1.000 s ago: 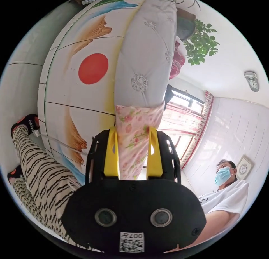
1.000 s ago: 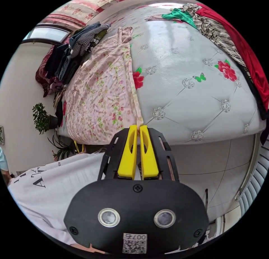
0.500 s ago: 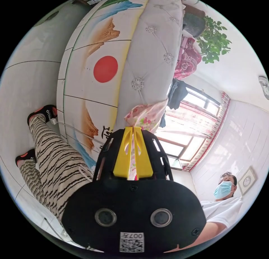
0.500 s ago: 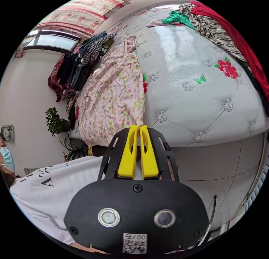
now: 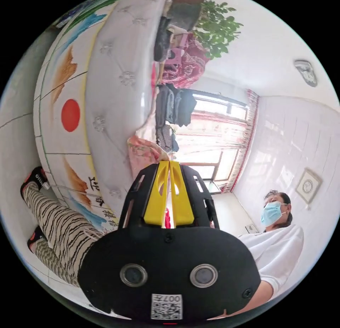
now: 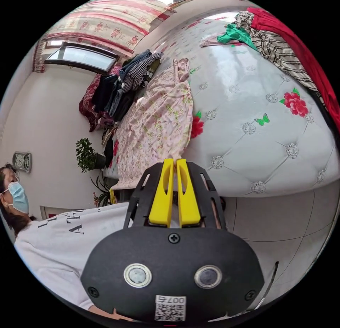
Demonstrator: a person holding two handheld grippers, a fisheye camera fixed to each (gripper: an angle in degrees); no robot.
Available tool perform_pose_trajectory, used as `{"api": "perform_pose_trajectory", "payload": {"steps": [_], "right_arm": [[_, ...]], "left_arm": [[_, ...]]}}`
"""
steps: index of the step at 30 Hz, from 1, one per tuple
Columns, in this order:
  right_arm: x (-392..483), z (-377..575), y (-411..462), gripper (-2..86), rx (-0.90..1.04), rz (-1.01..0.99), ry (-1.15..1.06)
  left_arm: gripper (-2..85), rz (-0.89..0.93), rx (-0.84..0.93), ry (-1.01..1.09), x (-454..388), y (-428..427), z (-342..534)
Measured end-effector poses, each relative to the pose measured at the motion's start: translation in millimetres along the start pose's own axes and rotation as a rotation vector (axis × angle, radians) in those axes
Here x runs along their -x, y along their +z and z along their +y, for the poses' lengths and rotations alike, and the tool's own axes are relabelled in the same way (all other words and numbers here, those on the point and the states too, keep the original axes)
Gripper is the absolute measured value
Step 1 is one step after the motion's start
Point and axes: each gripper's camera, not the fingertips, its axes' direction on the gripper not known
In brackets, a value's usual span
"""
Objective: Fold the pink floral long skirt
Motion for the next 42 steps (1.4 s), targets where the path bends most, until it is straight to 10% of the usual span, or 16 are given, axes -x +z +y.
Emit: {"api": "perform_pose_trajectory", "payload": {"steps": [9, 28, 42], "right_arm": [[56.1, 35.0, -89.8, -0.3, -0.138, -0.040, -0.265], [16.7, 21.0, -80.6, -0.3, -0.221, -0.209, 0.032], [43.3, -209.9, 73.1, 0.9, -0.141, 0.381, 0.238]], "left_arm": [[-1.0, 0.103, 0.207, 0.369, -150.1, 18.8, -32.6], [-1.0, -0.096, 0.090, 0.173, -91.1, -6.2, -54.2], [3.6, -0.432, 0.231, -0.016, 42.9, 188.4, -216.9]]}}
